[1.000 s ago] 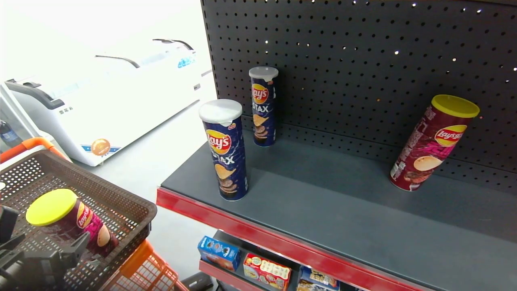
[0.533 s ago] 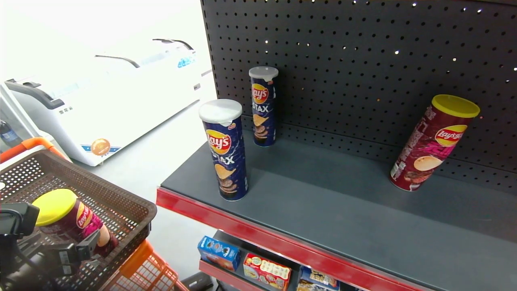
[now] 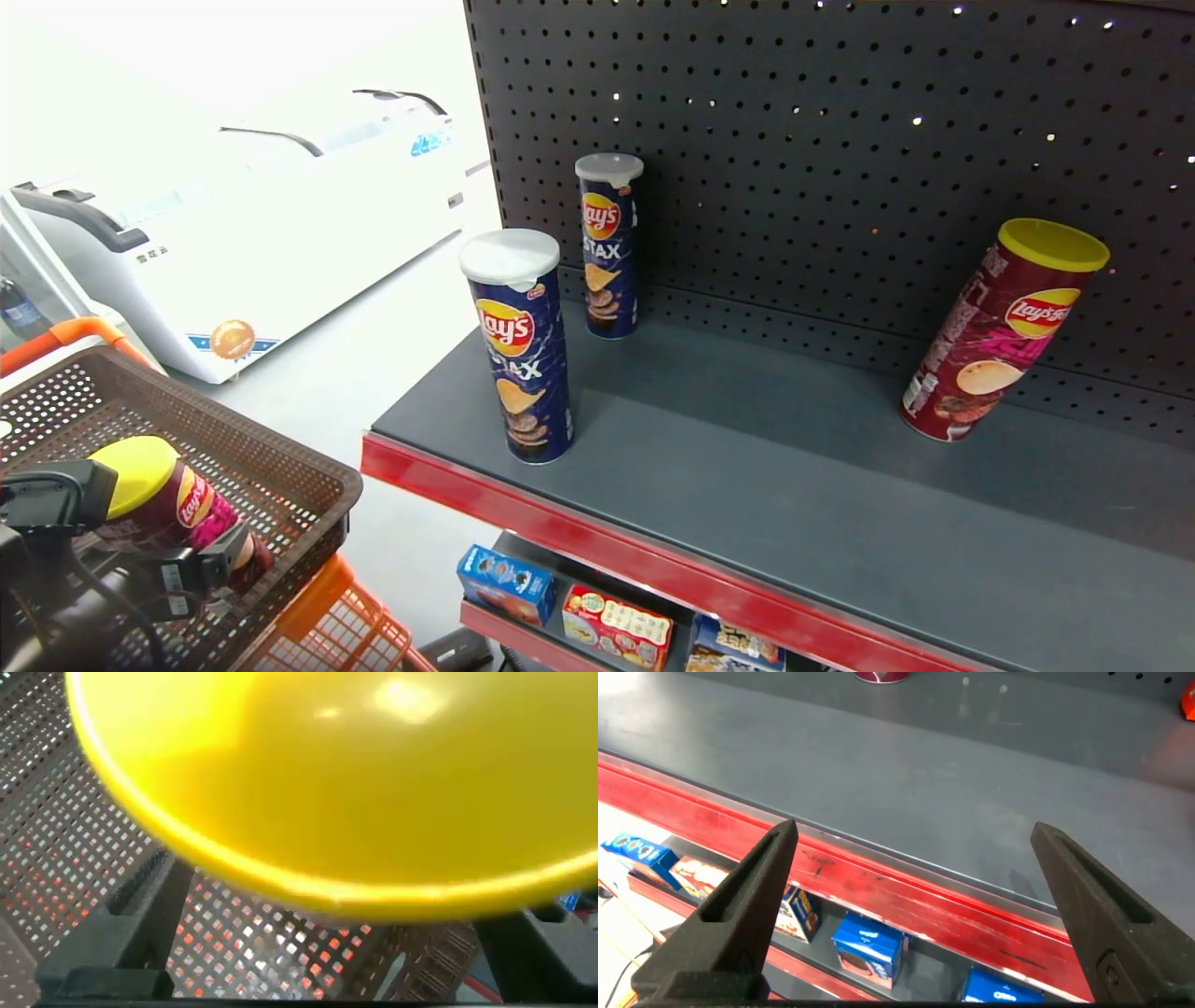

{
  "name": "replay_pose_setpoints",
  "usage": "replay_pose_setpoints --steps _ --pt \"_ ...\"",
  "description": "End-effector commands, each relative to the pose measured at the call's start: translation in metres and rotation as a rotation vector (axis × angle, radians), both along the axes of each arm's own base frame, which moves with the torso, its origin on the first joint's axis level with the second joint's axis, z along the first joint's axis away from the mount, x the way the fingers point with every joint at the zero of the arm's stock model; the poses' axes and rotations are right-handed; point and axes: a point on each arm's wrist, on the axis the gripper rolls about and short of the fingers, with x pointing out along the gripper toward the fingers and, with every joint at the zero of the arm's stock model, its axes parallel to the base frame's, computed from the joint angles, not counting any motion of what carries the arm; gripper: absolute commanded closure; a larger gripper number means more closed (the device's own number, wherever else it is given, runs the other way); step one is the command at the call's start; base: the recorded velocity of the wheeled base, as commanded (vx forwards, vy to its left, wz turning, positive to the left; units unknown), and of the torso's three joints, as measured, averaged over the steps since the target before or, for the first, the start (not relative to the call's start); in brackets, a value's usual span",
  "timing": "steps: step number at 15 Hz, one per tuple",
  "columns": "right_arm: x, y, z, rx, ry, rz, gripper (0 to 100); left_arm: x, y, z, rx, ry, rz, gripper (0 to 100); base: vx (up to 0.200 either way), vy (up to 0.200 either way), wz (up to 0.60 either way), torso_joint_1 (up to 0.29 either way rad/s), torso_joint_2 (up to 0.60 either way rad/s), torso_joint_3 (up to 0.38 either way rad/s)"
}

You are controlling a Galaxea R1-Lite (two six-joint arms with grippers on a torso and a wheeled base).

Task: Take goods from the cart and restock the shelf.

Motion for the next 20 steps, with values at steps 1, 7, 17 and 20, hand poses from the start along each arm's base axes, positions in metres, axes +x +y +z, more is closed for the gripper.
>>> replay_pose_setpoints --steps 1,7,17,20 --pt "0.0 0.0 0.0 0.0 0.001 0.001 0 0.004 0.001 -0.003 -0.003 0.013 0.001 0 0.0 0.0 0.0 0.0 0.0 0.0" --pt "0.0 0.0 0.0 0.0 0.001 -0.001 0 0.014 0.003 -0.003 0.0 -0.001 0.001 100 0.0 0.0 0.0 0.0 0.0 0.0" --pt "0.0 0.0 0.0 0.0 0.001 -0.001 0 0.043 -0.002 0.025 0.07 -0.134 -0.07 100 0.0 0.0 0.0 0.0 0.0 0.0" --pt "0.0 0.0 0.0 0.0 0.001 -0.001 0 0.045 -0.015 0.038 0.075 -0.177 -0.152 100 0.0 0.0 0.0 0.0 0.0 0.0"
